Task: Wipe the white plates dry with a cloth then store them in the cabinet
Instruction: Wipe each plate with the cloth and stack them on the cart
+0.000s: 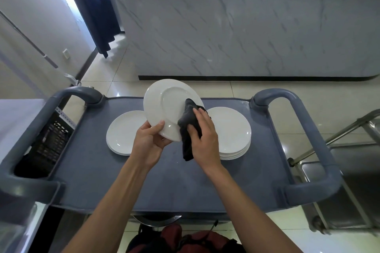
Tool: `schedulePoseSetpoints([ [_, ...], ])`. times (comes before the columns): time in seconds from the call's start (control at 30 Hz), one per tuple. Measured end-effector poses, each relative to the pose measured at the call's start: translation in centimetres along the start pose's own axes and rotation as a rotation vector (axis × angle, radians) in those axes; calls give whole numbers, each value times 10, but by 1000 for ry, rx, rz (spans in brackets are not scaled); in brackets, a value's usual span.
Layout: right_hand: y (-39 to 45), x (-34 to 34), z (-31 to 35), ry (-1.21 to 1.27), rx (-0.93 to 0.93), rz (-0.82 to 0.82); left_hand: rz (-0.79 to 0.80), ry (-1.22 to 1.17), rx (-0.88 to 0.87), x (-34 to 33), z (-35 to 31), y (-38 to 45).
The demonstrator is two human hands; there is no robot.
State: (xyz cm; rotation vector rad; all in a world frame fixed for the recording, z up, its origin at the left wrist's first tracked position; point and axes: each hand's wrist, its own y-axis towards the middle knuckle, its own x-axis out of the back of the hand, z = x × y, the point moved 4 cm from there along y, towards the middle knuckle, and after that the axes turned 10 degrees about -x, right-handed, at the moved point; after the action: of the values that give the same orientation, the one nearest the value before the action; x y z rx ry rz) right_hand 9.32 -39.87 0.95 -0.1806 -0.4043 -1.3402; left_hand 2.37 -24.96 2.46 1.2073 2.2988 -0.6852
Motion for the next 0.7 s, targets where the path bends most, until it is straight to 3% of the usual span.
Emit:
schedulePoseSetpoints([
  [0.4,26,12,11,205,-169,-111,157,93,-31,-3,-16,-6],
  [0.7,52,27,11,167,-142,-25,268,253,-41,5,-15,-5],
])
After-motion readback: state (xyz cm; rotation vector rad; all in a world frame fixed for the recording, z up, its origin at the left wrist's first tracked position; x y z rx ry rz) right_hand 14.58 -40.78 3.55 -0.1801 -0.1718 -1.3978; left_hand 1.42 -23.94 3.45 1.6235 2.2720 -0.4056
